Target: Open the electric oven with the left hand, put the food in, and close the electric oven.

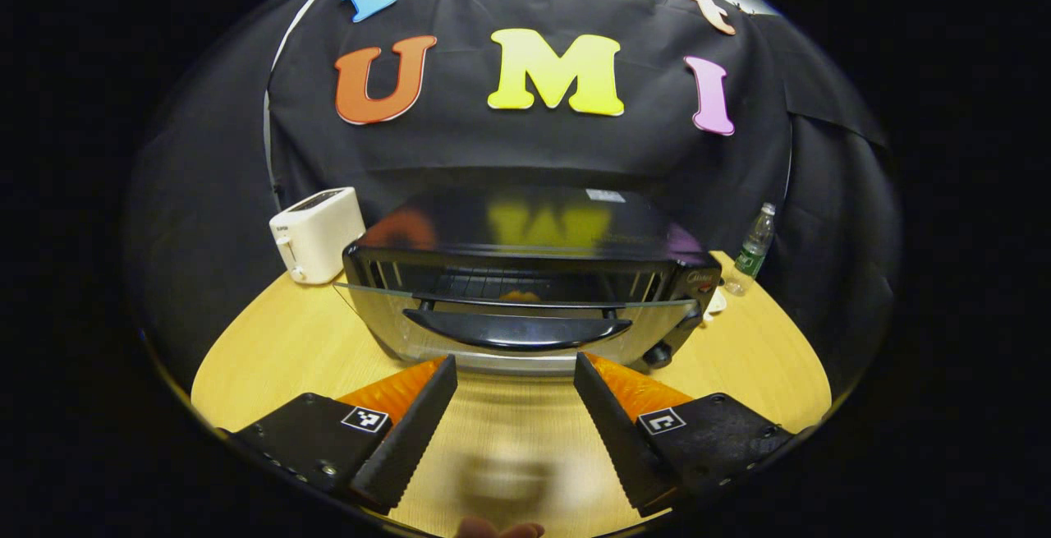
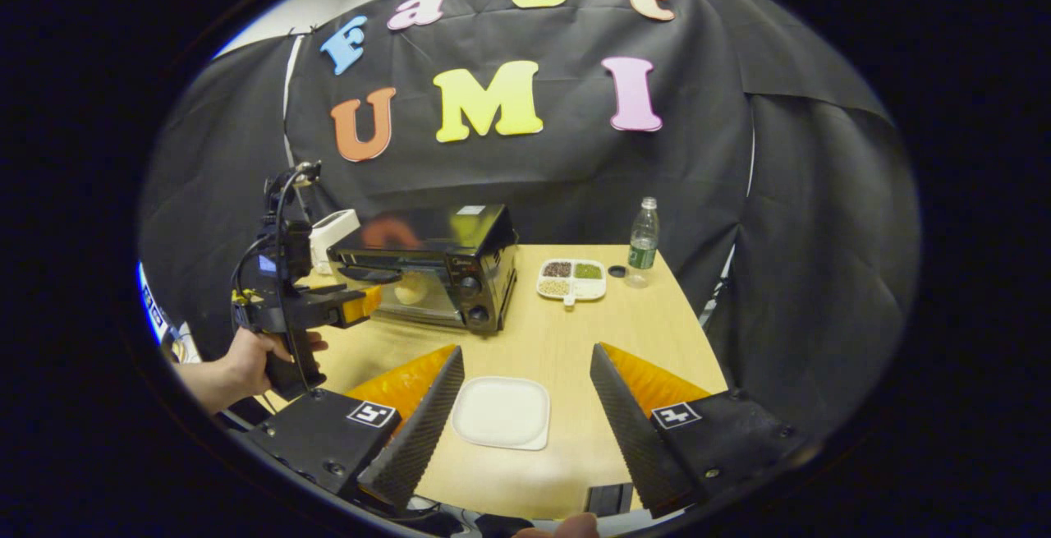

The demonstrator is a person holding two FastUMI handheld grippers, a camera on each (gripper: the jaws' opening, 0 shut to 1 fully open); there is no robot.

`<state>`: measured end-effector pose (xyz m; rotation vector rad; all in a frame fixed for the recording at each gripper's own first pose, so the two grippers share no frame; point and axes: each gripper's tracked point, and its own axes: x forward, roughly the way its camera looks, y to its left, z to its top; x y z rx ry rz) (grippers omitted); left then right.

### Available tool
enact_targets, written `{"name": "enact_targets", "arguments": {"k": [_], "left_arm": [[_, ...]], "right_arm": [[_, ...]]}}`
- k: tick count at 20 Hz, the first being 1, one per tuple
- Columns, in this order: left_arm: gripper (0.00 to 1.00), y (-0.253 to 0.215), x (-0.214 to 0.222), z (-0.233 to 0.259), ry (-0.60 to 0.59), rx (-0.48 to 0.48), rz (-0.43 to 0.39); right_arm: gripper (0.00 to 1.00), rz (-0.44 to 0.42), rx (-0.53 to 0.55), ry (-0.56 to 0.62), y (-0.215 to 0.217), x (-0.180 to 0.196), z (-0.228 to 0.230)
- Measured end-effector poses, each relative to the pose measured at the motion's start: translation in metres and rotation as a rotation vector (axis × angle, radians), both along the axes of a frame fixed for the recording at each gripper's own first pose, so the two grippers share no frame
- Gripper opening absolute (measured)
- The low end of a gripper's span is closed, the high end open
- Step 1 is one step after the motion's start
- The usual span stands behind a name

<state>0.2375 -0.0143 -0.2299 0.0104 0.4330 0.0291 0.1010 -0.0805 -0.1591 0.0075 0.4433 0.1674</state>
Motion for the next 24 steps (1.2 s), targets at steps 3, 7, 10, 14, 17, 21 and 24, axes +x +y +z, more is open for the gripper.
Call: {"name": "enact_targets", "arguments": {"k": [3, 7, 10, 14, 17, 21, 24], "left_arm": [[0.95, -0.006, -0.003, 0.027, -0.041, -0.019, -0.009], [0.94, -0.002, -0.046, 0.066, -0.098, -0.016, -0.023], [0.94, 0.010, -0.096, 0.108, -0.160, -0.015, -0.027], [0.94, 0.024, -0.169, 0.157, -0.243, -0.024, -0.055], [0.94, 0.028, -0.227, 0.185, -0.287, -0.046, -0.098], [0.94, 0.039, -0.293, 0.216, -0.353, -0.046, -0.144], [0.94, 0.049, -0.328, 0.223, -0.377, -0.052, -0.163]], "right_arm": [[1.00, 0.001, 0.014, -0.037, 0.009, 0.004, 0.013], [1.00, -0.001, 0.029, -0.136, 0.031, 0.000, 0.046], [1.00, -0.005, 0.033, -0.205, 0.050, -0.017, 0.070], [1.00, -0.014, 0.016, -0.276, 0.079, -0.058, 0.099], [1.00, -0.034, -0.001, -0.314, 0.102, -0.101, 0.116], [0.99, -0.047, 0.007, -0.350, 0.137, -0.157, 0.129], [0.99, -0.048, 0.006, -0.356, 0.162, -0.191, 0.130]]}}
